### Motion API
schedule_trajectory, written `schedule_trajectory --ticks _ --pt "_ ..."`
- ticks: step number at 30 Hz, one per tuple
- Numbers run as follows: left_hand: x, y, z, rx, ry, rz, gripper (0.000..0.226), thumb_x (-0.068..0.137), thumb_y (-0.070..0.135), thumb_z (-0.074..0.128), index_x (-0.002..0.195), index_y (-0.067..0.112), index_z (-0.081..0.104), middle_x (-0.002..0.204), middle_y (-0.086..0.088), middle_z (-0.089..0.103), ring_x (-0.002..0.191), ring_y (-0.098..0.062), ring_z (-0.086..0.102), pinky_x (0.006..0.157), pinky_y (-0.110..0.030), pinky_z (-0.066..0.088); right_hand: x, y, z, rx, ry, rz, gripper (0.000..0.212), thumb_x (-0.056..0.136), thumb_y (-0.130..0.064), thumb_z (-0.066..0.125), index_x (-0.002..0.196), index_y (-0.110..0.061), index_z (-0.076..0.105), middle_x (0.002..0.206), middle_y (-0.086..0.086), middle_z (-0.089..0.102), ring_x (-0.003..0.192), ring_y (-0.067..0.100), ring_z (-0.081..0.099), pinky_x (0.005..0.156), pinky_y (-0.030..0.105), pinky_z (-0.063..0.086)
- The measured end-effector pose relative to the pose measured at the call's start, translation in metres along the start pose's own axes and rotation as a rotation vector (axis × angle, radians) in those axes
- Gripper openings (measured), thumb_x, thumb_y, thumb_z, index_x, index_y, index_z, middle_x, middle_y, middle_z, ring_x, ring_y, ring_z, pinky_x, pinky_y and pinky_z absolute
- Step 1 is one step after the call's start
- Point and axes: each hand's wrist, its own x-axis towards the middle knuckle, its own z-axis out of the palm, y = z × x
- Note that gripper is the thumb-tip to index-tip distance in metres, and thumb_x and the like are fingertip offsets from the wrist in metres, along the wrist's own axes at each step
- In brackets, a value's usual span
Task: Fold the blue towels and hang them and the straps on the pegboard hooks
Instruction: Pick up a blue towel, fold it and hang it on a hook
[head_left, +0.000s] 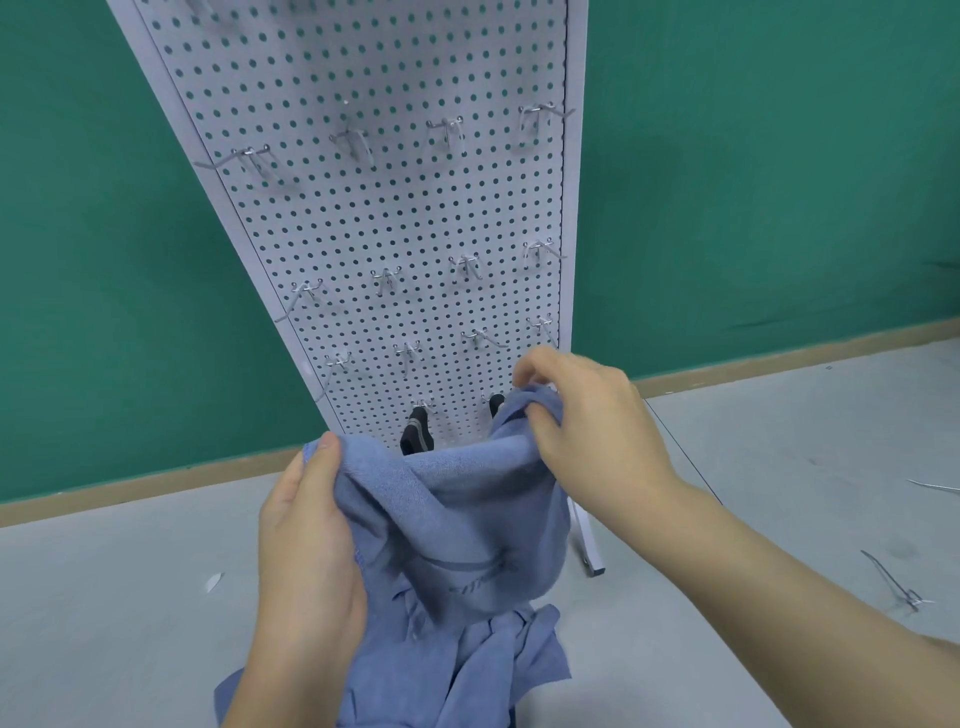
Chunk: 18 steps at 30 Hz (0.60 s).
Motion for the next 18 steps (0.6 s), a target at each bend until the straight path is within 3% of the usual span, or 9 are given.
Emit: schedule_trajectory --ticks 2,5,7,10,13,15,18 --pt "0.000 -0.001 0.001 0.016 -0.010 -0.010 0.023 0.106 0.028 0.053 0.088 0.017 0.062 0.079 0.001 0.067 0.077 -0.010 0.067 0.073 -0.029 0.053 0.001 0.000 0.001 0.049 0.013 0.006 0.027 0.083 0.000 0.058 0.087 -0.023 0.071 0.088 -0.006 0.067 0.084 0.022 0.059 0.073 0.039 0.052" --pt "-0.002 -0.010 0.002 0.158 -0.051 -0.016 0.033 0.105 0.027 0.055 0.073 0.017 0.051 0.067 0.000 0.055 0.067 -0.012 0.054 0.066 -0.026 0.047 0.002 0.002 0.004 0.106 -0.067 0.081 0.025 0.082 -0.003 0.061 0.079 -0.024 0.075 0.081 -0.009 0.071 0.070 0.011 0.057 0.065 0.032 0.048" --pt "-0.004 -0.018 0.002 0.283 -0.170 -0.057 0.037 0.102 0.032 0.060 0.076 0.007 0.053 0.072 -0.012 0.056 0.076 -0.017 0.052 0.074 -0.035 0.045 0.000 0.002 0.005 0.117 -0.107 0.090 0.022 0.084 -0.006 0.063 0.079 -0.024 0.074 0.079 -0.010 0.071 0.059 0.004 0.053 0.060 0.028 0.043" --pt "-0.006 -0.028 0.002 0.393 -0.292 -0.110 0.037 0.103 0.033 0.060 0.089 -0.001 0.065 0.088 -0.028 0.070 0.082 -0.026 0.059 0.081 -0.045 0.046 0.001 0.002 0.006 0.113 -0.152 0.115 0.019 0.084 -0.006 0.064 0.082 -0.023 0.074 0.083 -0.010 0.073 0.072 0.008 0.062 0.068 0.034 0.054" --pt "0.000 -0.029 -0.001 0.444 -0.250 -0.100 0.033 0.102 0.029 0.062 0.092 -0.002 0.069 0.089 -0.023 0.072 0.084 -0.027 0.060 0.083 -0.051 0.050 0.003 0.004 0.006 0.061 -0.171 0.148 0.019 0.085 -0.009 0.063 0.082 -0.024 0.074 0.084 -0.008 0.073 0.082 0.019 0.066 0.074 0.038 0.057" --pt "0.003 -0.028 -0.004 0.449 -0.196 -0.113 0.025 0.106 0.020 0.056 0.096 0.009 0.076 0.098 -0.021 0.077 0.094 -0.031 0.070 0.097 -0.059 0.051 0.004 0.006 0.005 0.007 -0.177 0.177 0.015 0.087 -0.013 0.062 0.081 -0.023 0.072 0.085 -0.005 0.072 0.077 0.023 0.063 0.069 0.036 0.055" --pt "0.009 -0.025 -0.009 0.406 -0.130 -0.108 0.026 0.108 0.013 0.048 0.108 0.012 0.075 0.102 -0.011 0.079 0.104 -0.027 0.073 0.097 -0.048 0.055 0.007 0.012 0.001 -0.049 -0.182 0.246 0.012 0.087 -0.018 0.065 0.076 -0.021 0.069 0.079 -0.004 0.070 0.074 0.024 0.062 0.065 0.032 0.051"
